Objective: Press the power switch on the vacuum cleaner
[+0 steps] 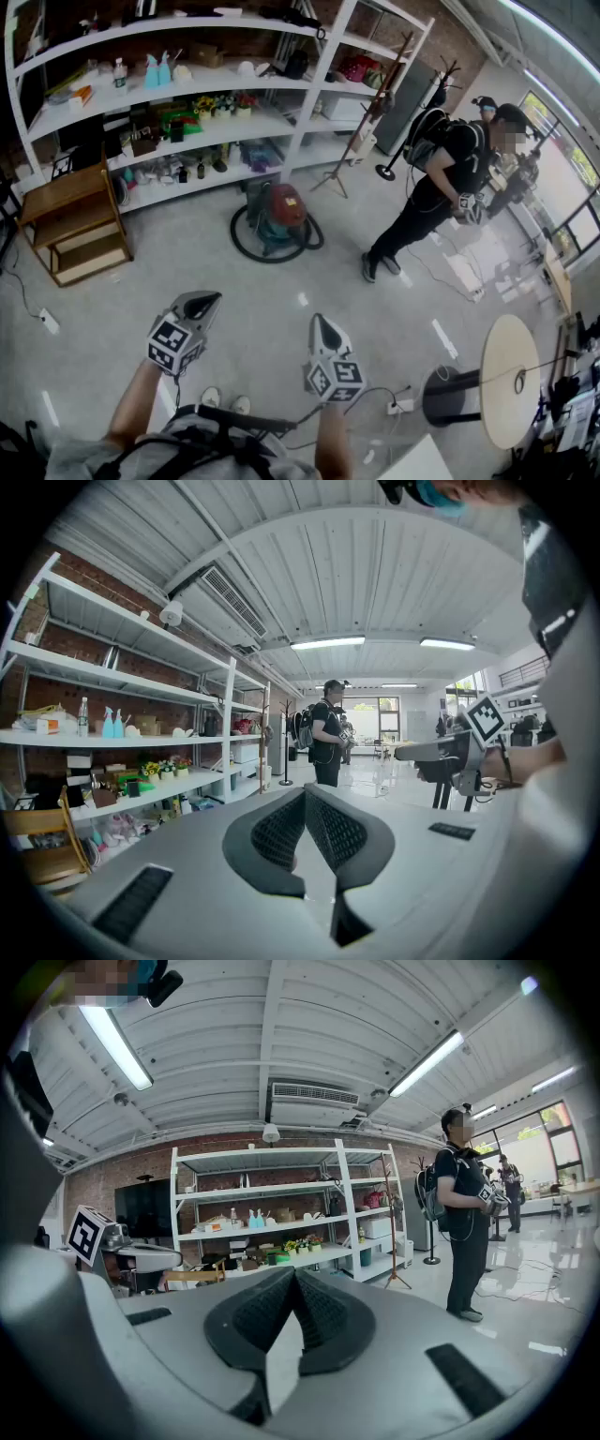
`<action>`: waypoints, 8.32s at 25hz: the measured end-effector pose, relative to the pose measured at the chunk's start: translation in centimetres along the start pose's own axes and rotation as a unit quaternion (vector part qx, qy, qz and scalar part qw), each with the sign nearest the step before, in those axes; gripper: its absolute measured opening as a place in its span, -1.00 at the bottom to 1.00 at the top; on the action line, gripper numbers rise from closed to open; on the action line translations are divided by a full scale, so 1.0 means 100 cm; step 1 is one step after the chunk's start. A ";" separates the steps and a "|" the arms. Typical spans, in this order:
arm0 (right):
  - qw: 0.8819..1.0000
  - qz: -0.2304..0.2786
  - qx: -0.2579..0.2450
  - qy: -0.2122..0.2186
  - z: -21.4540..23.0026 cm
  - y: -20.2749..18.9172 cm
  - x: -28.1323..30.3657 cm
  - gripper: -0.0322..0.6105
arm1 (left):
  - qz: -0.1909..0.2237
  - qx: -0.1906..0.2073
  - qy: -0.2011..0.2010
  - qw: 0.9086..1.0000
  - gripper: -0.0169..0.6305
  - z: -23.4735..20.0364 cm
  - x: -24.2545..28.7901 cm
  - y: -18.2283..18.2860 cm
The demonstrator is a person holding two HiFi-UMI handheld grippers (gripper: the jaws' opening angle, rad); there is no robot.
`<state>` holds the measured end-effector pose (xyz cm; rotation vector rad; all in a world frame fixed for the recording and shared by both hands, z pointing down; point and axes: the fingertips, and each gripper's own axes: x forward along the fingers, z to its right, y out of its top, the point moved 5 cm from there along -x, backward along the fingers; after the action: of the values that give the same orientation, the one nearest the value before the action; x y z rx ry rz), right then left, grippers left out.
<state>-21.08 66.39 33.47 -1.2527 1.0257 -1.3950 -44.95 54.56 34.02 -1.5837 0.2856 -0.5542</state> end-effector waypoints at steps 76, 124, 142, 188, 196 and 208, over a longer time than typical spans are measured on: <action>0.999 -0.036 0.026 -0.013 0.201 0.058 0.305 -0.87 | -0.006 -0.013 -0.035 0.999 -0.92 -0.167 0.369 0.056; 0.992 -0.071 0.033 0.096 0.394 0.112 0.606 -0.87 | -0.030 -0.046 0.066 0.996 -0.92 -0.304 0.638 0.081; 0.988 -0.085 0.023 0.127 0.427 0.087 0.687 -0.87 | -0.063 -0.059 0.082 0.993 -0.92 -0.343 0.697 0.054; 0.972 -0.190 0.048 0.128 0.452 -0.194 0.869 -0.87 | -0.166 -0.132 0.049 0.976 -0.92 -0.449 0.808 -0.236; 0.970 -0.198 0.037 0.136 0.457 -0.245 0.889 -0.87 | -0.174 -0.138 0.049 0.974 -0.92 -0.451 0.816 -0.288; 0.971 -0.193 0.040 0.135 0.466 -0.297 0.908 -0.87 | -0.166 -0.148 0.041 0.974 -0.92 -0.447 0.834 -0.331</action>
<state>20.92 -16.81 84.54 -1.2708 0.9239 -1.9290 -1.74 -22.29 81.76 -1.9155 0.1699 -0.8696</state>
